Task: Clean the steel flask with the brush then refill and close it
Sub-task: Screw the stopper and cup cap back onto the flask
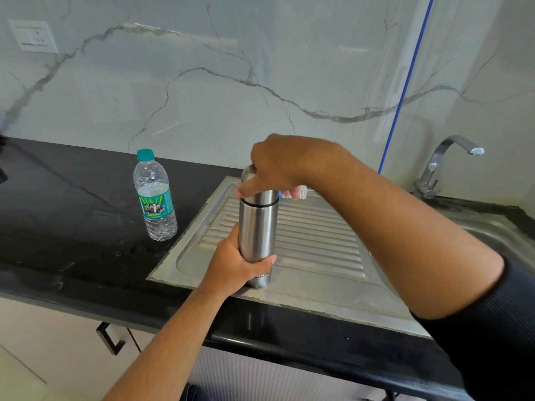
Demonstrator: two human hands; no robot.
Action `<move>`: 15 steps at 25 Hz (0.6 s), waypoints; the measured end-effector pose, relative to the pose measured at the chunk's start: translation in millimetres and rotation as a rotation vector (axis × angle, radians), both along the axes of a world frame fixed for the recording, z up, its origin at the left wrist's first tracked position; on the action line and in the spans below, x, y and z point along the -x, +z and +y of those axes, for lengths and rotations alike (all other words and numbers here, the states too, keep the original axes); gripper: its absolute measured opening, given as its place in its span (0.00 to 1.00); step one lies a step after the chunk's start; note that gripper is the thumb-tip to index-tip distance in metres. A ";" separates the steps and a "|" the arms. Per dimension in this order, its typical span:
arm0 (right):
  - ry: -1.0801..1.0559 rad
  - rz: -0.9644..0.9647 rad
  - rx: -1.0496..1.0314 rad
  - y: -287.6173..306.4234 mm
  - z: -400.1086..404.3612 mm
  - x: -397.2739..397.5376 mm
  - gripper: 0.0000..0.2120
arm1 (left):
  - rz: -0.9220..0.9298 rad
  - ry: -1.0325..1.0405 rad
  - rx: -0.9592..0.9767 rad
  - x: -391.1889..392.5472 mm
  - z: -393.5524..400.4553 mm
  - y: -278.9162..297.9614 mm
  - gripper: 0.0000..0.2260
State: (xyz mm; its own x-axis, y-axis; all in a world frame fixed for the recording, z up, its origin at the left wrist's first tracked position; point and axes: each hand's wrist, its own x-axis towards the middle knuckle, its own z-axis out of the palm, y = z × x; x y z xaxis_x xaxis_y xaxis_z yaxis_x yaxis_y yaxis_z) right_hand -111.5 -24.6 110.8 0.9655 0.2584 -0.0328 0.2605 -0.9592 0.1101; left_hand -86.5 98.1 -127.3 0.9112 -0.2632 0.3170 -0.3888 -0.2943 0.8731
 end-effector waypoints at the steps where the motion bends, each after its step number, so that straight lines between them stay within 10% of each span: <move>1: -0.003 -0.036 0.036 -2.8 -1.1 -1.8 0.26 | 0.003 0.000 0.002 0.5 -0.1 0.6 0.31; 4: 0.067 0.000 -0.056 -10.7 -19.2 -13.4 0.25 | 0.009 -0.011 -0.013 1.7 -0.1 3.5 0.30; 8: 0.318 0.050 -0.691 -46.2 -36.3 -25.9 0.12 | 0.013 -0.018 -0.015 1.4 1.1 5.7 0.29; 15: 0.130 -0.237 -1.293 -88.4 -10.1 -24.2 0.10 | 0.003 0.072 -0.019 3.2 -3.2 2.8 0.29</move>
